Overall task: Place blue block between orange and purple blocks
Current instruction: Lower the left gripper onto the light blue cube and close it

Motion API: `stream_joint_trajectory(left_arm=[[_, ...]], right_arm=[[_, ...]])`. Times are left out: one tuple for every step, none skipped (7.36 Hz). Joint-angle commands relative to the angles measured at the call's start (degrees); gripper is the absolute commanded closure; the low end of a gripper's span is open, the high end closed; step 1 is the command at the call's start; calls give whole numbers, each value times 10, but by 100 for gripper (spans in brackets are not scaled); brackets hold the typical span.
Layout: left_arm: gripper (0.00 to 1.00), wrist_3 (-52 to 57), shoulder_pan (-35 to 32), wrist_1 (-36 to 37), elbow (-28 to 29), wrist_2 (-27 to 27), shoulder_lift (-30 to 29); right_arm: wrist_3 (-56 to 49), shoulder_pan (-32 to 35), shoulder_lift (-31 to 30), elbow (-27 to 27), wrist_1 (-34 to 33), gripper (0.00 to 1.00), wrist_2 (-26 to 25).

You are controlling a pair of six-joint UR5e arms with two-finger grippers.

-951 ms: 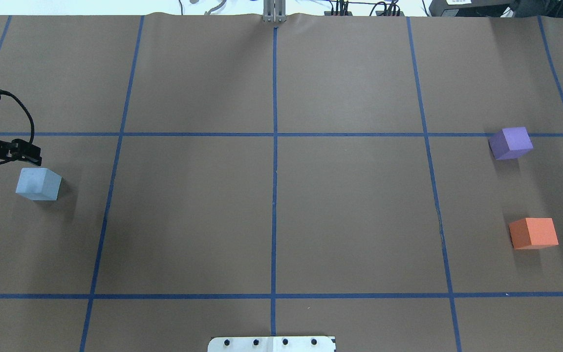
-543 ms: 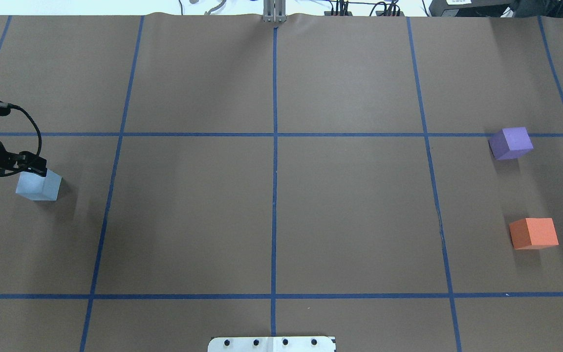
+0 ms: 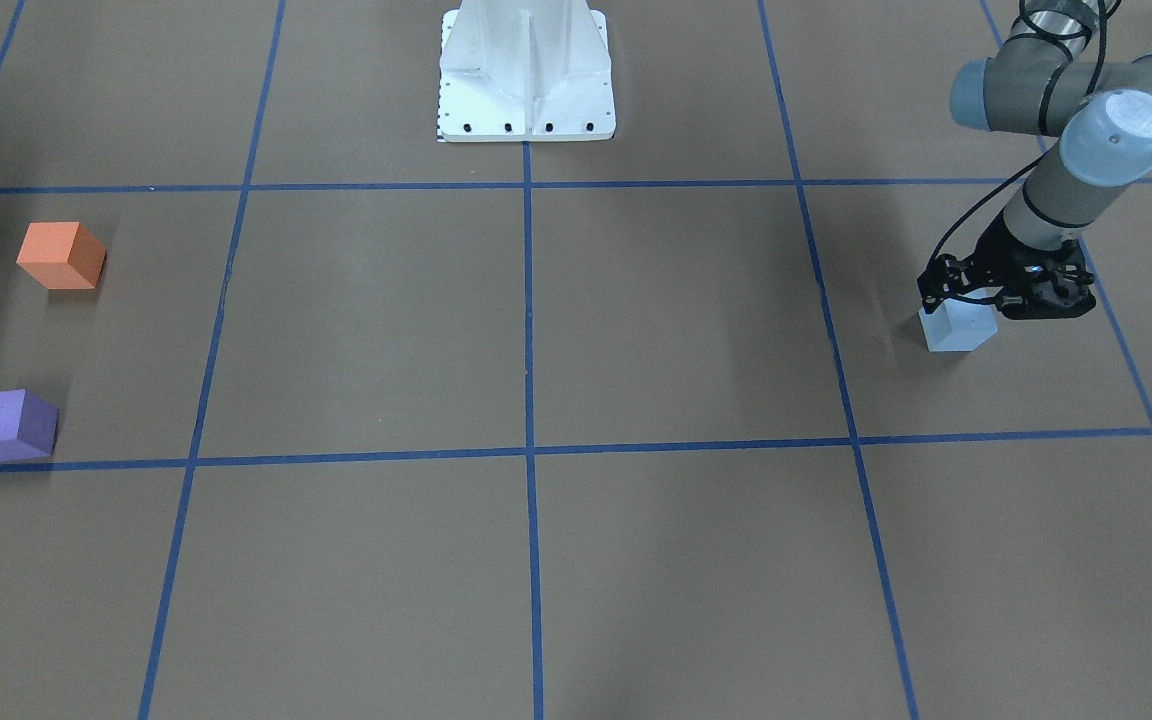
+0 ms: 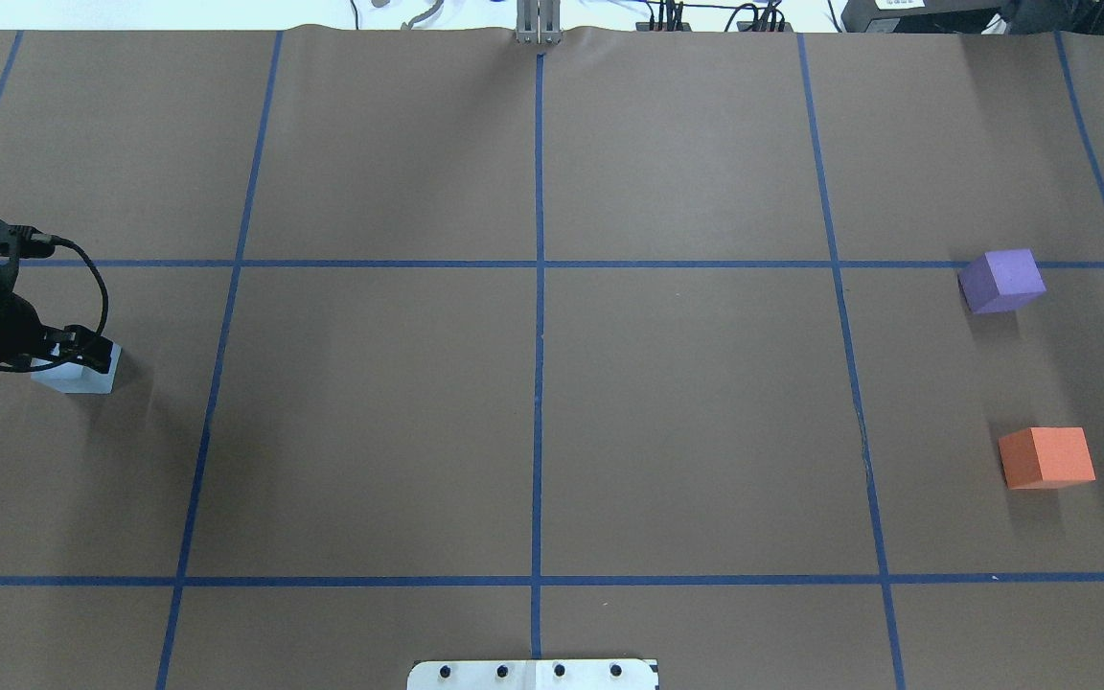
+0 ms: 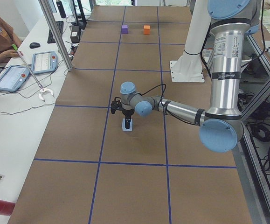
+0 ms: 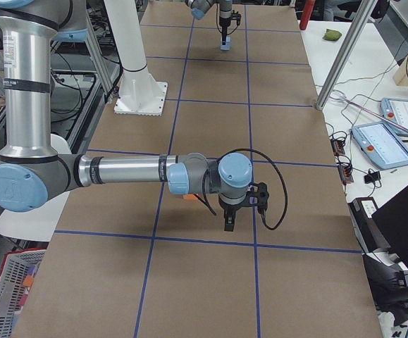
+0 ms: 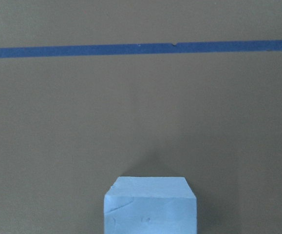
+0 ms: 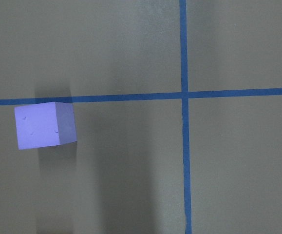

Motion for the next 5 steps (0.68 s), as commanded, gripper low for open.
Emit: stream_joint_trajectory(left_arm=[[51, -1, 3, -7, 19, 0, -10], [81, -1, 3, -7, 18, 0, -12], [100, 2, 1, -5, 10, -6, -12], [100, 2, -1, 2, -16, -10, -11], [100, 2, -7, 49, -60, -37, -12]], right_arm=[[-1, 0, 2, 1, -2, 0, -1], [-1, -8, 3, 3, -2, 0, -2], [-1, -16, 4, 6, -2, 0, -2], [-1, -16, 10, 17, -2, 0, 0], [1, -16, 27, 19, -5, 0, -1]])
